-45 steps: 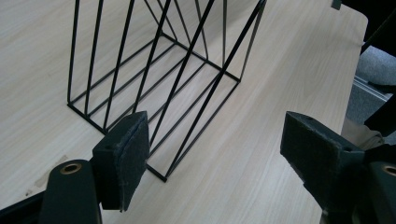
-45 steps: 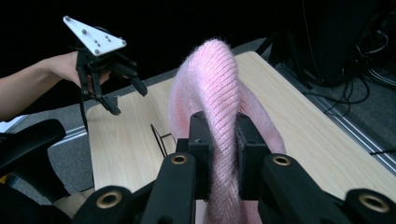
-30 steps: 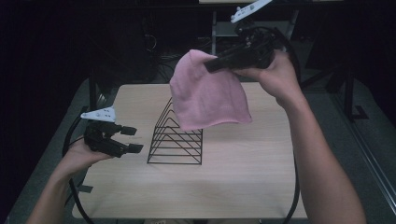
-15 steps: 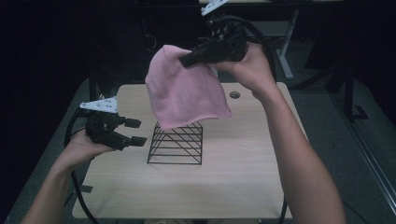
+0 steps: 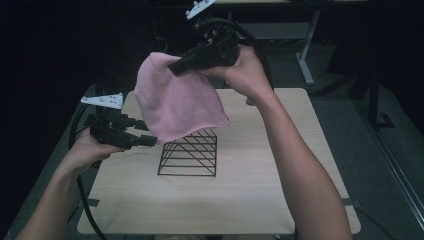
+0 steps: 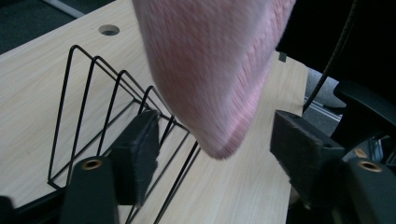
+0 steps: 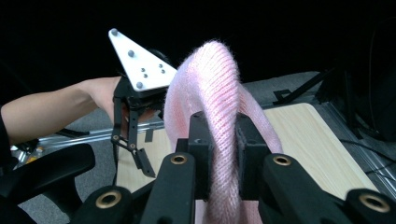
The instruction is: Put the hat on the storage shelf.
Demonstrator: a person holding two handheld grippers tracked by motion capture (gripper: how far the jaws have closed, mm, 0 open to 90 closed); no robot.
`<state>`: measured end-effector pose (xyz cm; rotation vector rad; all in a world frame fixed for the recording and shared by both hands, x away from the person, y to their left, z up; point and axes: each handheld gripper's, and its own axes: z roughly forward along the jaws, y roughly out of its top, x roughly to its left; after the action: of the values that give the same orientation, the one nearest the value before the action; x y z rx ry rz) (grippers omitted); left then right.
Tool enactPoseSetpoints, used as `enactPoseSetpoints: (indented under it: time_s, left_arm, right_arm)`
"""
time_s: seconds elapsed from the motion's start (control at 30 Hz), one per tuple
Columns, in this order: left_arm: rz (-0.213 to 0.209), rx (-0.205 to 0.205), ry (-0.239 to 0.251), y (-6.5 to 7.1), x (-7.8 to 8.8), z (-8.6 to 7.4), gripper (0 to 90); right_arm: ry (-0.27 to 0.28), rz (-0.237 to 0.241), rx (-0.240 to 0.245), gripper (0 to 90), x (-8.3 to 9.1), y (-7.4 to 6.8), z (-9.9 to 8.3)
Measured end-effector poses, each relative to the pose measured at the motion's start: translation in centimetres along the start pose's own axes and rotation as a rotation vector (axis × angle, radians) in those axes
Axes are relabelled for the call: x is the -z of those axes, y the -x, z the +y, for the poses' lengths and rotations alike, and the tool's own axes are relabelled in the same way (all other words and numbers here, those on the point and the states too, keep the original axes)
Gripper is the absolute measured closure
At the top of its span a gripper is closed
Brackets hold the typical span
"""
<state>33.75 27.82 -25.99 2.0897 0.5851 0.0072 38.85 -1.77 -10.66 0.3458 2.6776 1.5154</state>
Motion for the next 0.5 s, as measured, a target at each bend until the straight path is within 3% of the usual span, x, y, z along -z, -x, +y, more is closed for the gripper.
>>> enactPoseSetpoints:
  time_s: [0.13, 0.27, 0.4, 0.5]
  left_arm:
    - [-0.023, 0.035, 0.006, -0.4, 0.1, -0.1, 50.0]
    - [-0.015, 0.01, -0.011, -0.7, 0.0, -0.2, 70.1]
    - [0.0, -0.001, -0.035, -0.9, -0.2, -0.4, 80.5]
    - [0.007, 0.006, -0.049, -1.1, -0.4, -0.5, 81.7]
  right_arm:
    - [0.007, 0.014, 0.008, 79.4, -0.6, 0.0, 0.2]
    - [0.002, 0.025, 0.013, 79.4, -1.3, -0.1, 0.3]
    - [-0.009, 0.021, 0.004, 79.5, -1.6, 0.3, -0.1]
    - [-0.008, 0.018, -0.012, 79.5, -1.8, 0.8, -0.8]
